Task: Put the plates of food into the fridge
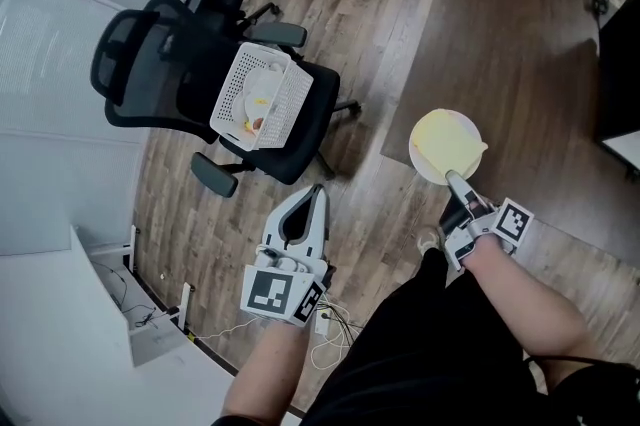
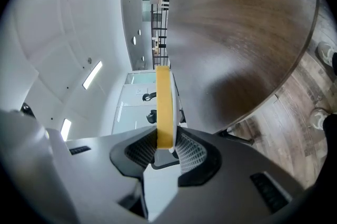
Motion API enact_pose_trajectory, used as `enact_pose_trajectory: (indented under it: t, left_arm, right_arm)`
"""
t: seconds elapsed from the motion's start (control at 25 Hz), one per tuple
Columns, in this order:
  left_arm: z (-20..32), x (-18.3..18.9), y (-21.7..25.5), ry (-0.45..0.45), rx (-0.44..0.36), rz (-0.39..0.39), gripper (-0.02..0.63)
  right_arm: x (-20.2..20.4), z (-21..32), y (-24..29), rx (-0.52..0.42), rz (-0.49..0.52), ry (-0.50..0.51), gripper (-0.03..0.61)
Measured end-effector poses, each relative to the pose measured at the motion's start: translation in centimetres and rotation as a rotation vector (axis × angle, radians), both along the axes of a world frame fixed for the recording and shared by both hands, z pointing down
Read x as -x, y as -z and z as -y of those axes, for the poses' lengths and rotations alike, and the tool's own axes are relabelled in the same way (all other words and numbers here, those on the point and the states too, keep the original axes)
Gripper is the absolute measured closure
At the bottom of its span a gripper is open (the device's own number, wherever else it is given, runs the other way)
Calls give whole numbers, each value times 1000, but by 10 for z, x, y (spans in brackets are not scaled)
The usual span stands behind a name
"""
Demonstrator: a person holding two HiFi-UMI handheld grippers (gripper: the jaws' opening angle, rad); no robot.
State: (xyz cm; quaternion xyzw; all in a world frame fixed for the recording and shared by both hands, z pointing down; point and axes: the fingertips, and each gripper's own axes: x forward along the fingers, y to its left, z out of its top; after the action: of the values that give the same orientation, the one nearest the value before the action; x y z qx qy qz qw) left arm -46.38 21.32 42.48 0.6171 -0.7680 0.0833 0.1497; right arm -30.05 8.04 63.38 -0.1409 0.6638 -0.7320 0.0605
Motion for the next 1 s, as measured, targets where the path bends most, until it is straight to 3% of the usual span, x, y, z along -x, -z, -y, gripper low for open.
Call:
enact_pose_trajectory:
  t: [0.64,0.88,1.0]
  left_arm:
    - [84,-47,51,-154,-107,48,609]
    - [150,-131,68,-242,-130,54,611]
    - [156,-129,72,-291,-146,48,609]
  right_arm:
    - [-61,56,68,-83,44,-89,468]
    - [-140,109,96,-101,81,-158,468]
    - [-144,110,109,-112,95,-207,468]
